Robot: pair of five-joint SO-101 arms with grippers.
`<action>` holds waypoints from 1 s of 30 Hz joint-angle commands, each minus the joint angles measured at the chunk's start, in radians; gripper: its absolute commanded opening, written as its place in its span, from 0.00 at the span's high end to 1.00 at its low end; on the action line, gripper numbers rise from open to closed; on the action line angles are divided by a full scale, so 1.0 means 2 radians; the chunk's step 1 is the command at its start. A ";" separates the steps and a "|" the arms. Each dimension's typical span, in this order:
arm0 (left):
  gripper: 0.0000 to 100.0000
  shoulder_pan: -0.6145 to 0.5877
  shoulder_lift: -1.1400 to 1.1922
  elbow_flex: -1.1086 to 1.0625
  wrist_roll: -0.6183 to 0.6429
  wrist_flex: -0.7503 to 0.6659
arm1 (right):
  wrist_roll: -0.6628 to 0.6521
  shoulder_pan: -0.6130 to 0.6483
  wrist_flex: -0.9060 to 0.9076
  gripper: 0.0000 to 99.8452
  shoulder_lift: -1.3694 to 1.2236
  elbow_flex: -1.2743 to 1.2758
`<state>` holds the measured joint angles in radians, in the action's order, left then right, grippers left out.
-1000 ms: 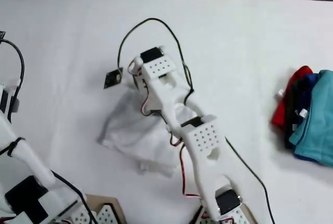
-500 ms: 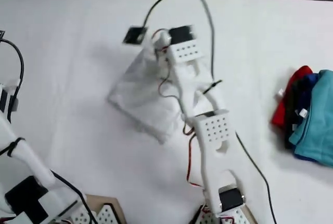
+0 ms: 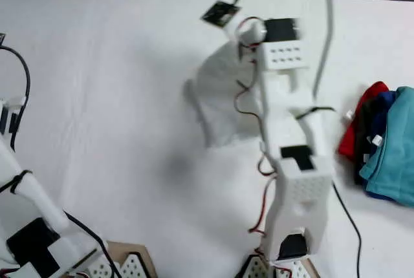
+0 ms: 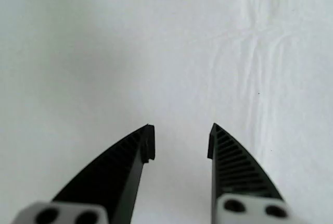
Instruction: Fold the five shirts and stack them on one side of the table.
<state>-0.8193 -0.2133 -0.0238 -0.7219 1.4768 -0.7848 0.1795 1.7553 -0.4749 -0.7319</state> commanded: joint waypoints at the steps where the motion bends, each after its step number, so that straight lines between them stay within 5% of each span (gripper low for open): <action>1: 0.81 0.025 -0.002 0.007 0.015 -0.013 | 0.000 -0.034 0.005 0.98 0.142 0.045; 10: 0.81 0.075 -0.002 -0.035 0.036 -0.031 | -0.050 -0.171 0.003 0.98 0.290 0.157; 19: 0.81 0.100 -0.002 -0.036 0.042 -0.038 | -0.115 -0.324 -0.007 0.98 0.293 0.158; 30: 0.81 0.116 -0.002 -0.036 0.043 -0.038 | -0.138 -0.422 -0.085 0.98 0.210 0.183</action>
<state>-0.5984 -0.2133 -0.1005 -0.6406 1.4139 -1.0487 -0.6168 1.6264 -0.0207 -0.3575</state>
